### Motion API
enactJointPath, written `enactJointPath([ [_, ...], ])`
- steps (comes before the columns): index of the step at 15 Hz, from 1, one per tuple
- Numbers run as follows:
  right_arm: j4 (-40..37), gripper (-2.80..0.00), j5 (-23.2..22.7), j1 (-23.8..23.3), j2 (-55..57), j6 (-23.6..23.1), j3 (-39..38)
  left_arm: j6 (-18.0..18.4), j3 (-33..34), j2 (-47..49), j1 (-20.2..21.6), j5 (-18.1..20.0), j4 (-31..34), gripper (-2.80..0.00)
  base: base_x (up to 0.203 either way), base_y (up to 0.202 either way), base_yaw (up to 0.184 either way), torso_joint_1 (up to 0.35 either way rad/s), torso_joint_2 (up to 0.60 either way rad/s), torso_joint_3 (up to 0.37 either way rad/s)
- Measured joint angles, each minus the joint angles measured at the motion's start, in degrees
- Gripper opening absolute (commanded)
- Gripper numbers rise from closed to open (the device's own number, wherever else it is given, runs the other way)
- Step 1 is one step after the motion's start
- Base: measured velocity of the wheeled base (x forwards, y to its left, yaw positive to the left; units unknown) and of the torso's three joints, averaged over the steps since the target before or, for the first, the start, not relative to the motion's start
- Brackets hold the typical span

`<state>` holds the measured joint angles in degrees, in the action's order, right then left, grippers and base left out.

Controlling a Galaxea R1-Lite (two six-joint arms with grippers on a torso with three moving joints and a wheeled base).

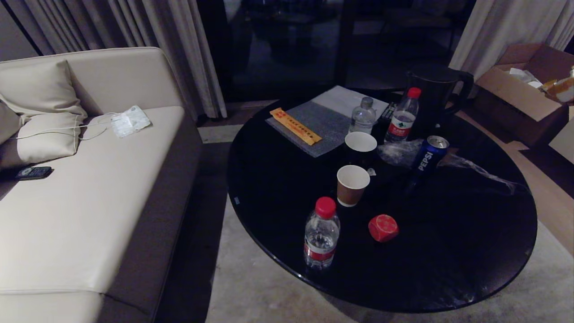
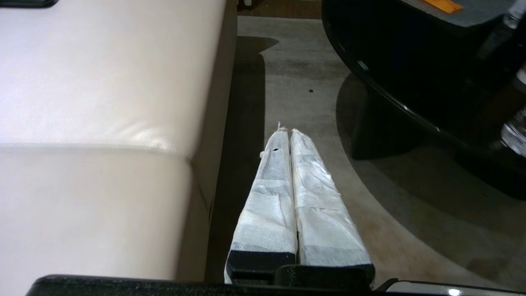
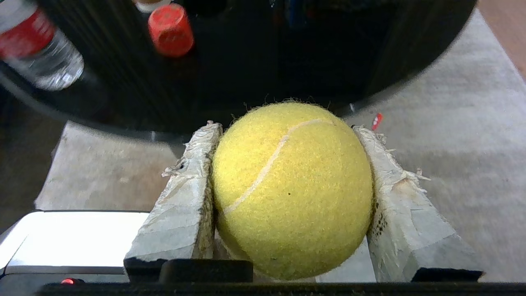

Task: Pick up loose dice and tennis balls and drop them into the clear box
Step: Put the ball in the box

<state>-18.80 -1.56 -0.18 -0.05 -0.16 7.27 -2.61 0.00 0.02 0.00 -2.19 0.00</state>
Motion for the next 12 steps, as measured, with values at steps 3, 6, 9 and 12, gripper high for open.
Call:
enactJointPath([
  [3, 0.0, -2.8, 0.0, 0.0, 0.0, 0.0, 0.0, -0.7, 0.0, 0.0, 0.0, -0.2, -0.1, -2.8, -0.182, 0.0, -0.001, 0.004, 0.0, 0.003],
  [6, 0.0, -2.8, 0.0, 0.0, 0.0, 0.0, 0.0, -1.7, 0.0, 0.0, 0.0, -0.6, -0.1, -2.8, -0.182, 0.0, -0.001, 0.0, 0.0, 0.001],
  [9, -0.1, -2.8, 0.0, 0.0, 0.0, 0.0, 0.0, -1.7, 0.0, 0.0, 0.0, -0.6, -0.2, -2.8, -0.182, 0.0, -0.001, 0.002, 0.01, 0.0],
  [12, -0.1, -2.8, 0.0, 0.0, 0.0, 0.0, 0.0, -1.7, 0.0, 0.0, 0.0, -0.7, -0.2, -2.8, -0.182, 0.0, 0.001, 0.004, 0.0, 0.001],
])
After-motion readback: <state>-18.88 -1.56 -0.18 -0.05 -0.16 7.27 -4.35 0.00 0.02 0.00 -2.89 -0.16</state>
